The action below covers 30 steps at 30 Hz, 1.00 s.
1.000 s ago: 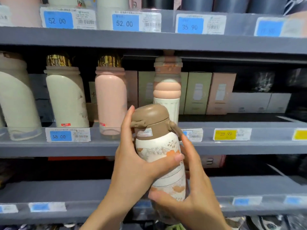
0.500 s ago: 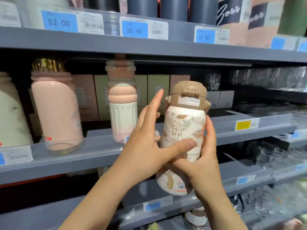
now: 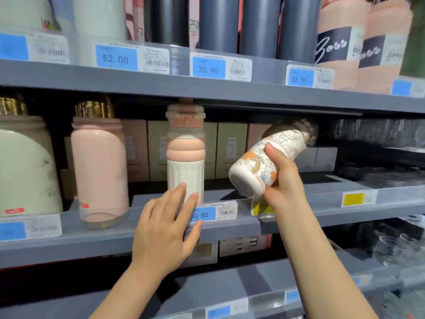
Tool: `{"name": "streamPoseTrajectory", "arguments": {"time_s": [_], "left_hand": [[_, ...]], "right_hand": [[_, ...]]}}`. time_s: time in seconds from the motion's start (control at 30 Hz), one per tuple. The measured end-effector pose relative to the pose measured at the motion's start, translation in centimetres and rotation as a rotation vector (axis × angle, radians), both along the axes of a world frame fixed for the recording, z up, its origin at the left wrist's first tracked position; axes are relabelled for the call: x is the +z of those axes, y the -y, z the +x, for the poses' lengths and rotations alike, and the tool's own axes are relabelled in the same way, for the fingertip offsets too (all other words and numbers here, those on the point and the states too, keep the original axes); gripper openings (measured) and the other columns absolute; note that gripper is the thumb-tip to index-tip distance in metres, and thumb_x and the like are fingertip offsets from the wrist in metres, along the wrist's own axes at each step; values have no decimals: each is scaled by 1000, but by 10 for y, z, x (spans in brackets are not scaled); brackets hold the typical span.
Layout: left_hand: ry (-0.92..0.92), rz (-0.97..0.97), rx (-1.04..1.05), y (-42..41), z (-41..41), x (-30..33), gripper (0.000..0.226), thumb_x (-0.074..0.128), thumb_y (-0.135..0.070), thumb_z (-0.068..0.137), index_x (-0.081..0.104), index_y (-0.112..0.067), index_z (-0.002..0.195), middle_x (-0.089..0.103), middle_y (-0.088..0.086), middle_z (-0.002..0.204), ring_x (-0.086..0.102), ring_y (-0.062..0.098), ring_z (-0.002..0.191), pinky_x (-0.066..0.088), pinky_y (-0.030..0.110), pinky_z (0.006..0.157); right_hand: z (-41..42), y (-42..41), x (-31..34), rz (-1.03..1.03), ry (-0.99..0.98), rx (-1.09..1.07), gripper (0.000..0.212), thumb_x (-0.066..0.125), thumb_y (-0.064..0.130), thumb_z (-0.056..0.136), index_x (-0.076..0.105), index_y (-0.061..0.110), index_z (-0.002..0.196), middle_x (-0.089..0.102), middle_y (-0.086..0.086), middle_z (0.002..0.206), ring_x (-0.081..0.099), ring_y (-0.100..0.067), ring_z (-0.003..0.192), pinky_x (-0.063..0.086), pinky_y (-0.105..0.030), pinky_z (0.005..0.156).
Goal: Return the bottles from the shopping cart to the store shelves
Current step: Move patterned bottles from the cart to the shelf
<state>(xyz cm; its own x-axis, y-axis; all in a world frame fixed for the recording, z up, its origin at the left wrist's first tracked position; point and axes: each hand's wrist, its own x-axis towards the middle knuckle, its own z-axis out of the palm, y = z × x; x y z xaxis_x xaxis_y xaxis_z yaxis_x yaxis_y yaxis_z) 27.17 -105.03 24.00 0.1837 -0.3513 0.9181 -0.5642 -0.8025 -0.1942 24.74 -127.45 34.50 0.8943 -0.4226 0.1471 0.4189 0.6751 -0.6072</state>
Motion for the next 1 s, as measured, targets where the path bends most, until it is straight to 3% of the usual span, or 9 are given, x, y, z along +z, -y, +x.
{"name": "streamPoseTrajectory", "arguments": {"time_s": [0.1,0.2,0.4,0.47,0.6,0.7,0.8,0.93,1.0], "left_hand": [[57,27,17,1,1,-3,43,45,-36,94,65,-10,123,57,14,135,57,29,116,44,43,91],[107,43,-1,-1,4,-7,41,50,-33,93,65,-11,124,59,9,133,55,25,120,45,42,95],[172,22,3,0,5,-5,39,59,-29,87,66,-10,120,68,10,105,54,24,99,43,40,89],[174,24,13,0,6,-6,40,58,-30,88,61,-11,123,67,10,103,53,24,97,43,40,88],[172,9,13,1,7,-6,39,58,-29,88,63,-11,122,67,11,102,54,25,94,43,40,86],[158,5,9,1,5,-4,36,56,-28,89,69,-9,117,68,11,100,53,25,93,43,39,85],[148,8,10,0,4,-5,36,55,-28,89,69,-9,116,67,12,99,52,25,93,42,39,85],[133,1,13,0,4,-5,36,55,-27,89,69,-8,117,67,13,100,53,26,93,42,39,85],[147,7,23,1,5,-5,37,55,-27,90,68,-9,119,67,13,99,54,26,92,43,40,85]], "right_hand": [[13,-9,3,-60,-12,-82,85,76,0,73,32,26,141,65,-8,115,71,-26,89,59,-46,70],[20,-11,0,-302,-49,-129,96,78,-4,69,27,29,143,62,-5,120,69,-24,93,59,-39,65],[18,1,-1,-858,-127,-81,103,84,-2,62,23,29,139,64,-5,112,70,-17,71,51,-32,43],[19,3,-3,-979,-115,-62,110,86,0,60,17,29,142,62,-4,115,68,-19,83,50,-28,46],[22,2,-9,-1078,-69,-51,111,89,3,57,18,40,134,62,8,115,64,-14,105,58,-38,82],[25,1,-9,-1127,-83,-58,118,92,12,53,17,36,141,59,9,120,61,-14,108,55,-43,90],[22,8,-7,-1187,-146,-55,115,92,14,52,21,33,140,58,7,120,60,-15,108,57,-41,85],[15,18,2,-1235,-227,-19,95,90,14,56,29,26,128,57,3,116,61,-18,100,54,-30,59],[17,17,3,-1263,-226,-24,91,91,14,56,30,27,122,57,4,113,62,-18,97,57,-33,60]]}}
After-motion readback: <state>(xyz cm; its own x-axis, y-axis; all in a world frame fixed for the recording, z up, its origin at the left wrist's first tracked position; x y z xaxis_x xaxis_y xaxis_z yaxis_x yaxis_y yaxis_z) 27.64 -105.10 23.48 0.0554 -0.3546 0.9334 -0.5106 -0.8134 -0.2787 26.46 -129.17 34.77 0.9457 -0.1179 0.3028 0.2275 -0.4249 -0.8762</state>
